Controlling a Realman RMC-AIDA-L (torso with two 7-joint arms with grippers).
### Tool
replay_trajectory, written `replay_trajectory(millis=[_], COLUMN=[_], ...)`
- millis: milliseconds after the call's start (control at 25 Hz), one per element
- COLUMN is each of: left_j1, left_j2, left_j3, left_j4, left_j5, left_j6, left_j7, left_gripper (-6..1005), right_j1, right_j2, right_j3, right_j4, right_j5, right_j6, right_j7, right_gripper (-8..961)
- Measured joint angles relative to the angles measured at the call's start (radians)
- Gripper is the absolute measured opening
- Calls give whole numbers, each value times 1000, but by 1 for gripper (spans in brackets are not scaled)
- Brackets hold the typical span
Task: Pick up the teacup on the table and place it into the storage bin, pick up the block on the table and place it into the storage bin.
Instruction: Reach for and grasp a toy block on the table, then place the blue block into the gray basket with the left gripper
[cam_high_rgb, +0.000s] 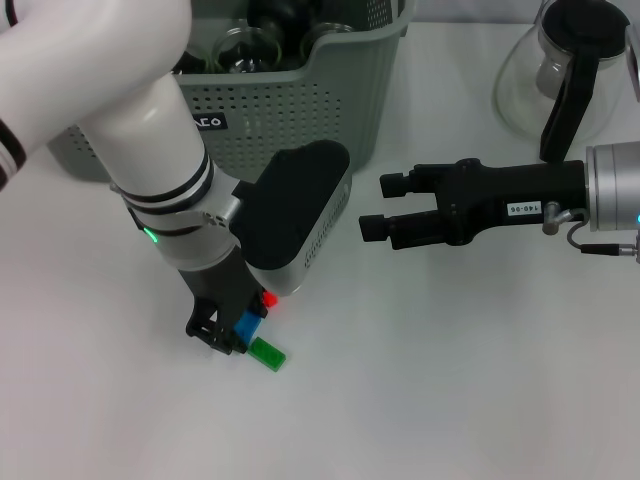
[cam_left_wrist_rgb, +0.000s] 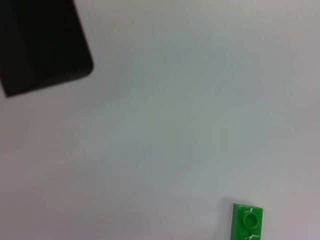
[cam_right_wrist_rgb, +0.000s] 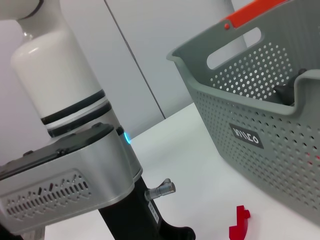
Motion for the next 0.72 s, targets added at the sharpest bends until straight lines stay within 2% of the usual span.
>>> replay_trajectory(millis=[360,520,640,720], left_j1=[6,8,15,17], left_j2=[0,0,0,1], left_j3=[3,-27,-96,-205], left_j4=[3,27,79,134], left_j5=[0,-7,-29,-80], left_j6=[-3,16,72,151], left_j7=[-3,-17,-24,-26], left_gripper=[418,428,435,439], right_j1=[0,0,-2,-7], right_j2=[0,-2,-3,-5], right_j3=[0,0,0,0], right_j4=[0,0,0,0], right_j5=[1,1,1,1], right_j6=[0,-2,-5,-7], right_j7=[0,0,-8,-13], right_gripper=[885,885,885,884])
